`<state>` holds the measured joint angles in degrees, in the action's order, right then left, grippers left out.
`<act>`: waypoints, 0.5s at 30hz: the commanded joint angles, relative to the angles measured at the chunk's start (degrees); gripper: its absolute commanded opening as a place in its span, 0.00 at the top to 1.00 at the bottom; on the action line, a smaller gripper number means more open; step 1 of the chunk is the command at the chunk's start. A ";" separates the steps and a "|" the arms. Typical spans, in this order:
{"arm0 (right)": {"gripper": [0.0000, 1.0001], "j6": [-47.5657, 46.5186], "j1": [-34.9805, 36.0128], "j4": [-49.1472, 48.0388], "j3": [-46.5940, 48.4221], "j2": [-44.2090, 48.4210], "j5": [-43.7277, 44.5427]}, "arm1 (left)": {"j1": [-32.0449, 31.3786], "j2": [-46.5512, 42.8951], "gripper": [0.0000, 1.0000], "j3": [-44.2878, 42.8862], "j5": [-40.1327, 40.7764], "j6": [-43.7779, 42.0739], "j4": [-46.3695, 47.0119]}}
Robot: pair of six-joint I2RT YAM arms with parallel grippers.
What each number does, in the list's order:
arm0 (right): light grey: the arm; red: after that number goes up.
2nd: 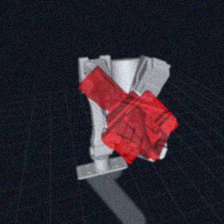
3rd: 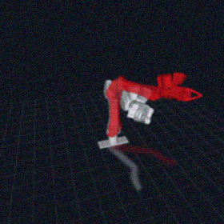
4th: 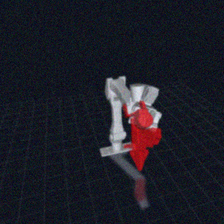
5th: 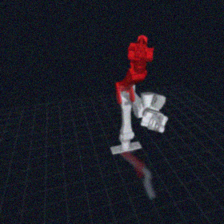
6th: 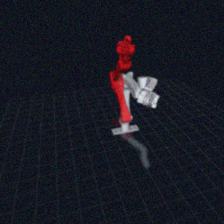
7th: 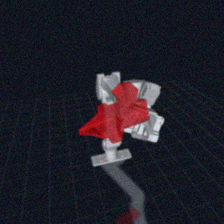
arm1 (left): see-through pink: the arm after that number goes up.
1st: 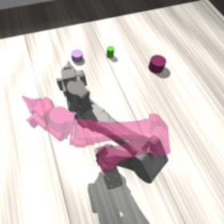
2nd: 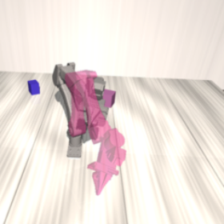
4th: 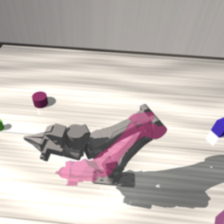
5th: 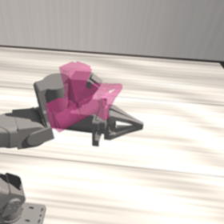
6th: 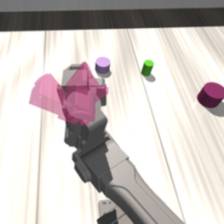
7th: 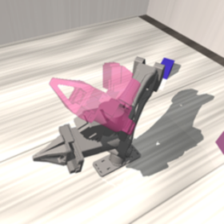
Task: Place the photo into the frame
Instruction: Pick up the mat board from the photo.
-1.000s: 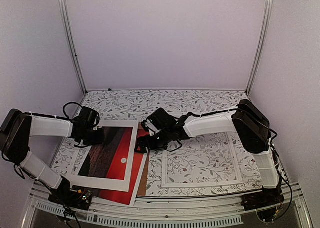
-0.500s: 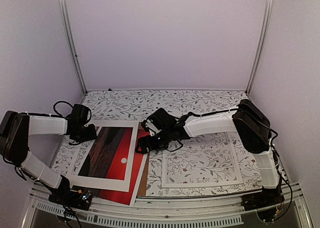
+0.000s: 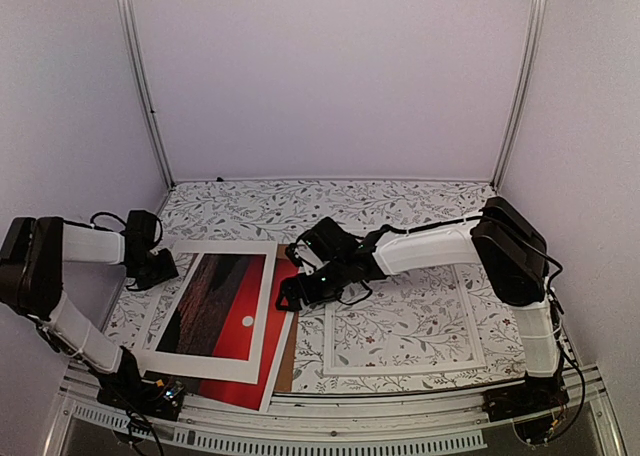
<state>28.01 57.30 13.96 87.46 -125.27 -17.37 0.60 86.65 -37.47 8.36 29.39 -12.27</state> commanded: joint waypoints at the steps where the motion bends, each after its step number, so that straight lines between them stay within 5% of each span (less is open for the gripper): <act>1: 0.08 -0.94 -0.31 0.41 -1.07 2.12 -1.38 | 2.77 0.43 0.44 -0.77 -2.28 0.12 2.29; 15: 0.07 -0.86 0.11 0.95 2.14 2.02 -1.45 | 4.85 2.91 0.45 0.71 -9.05 0.42 5.03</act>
<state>27.29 57.32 14.00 87.44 -125.21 -18.44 5.02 88.60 -37.52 3.55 29.39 -8.05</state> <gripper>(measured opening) 0.931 0.554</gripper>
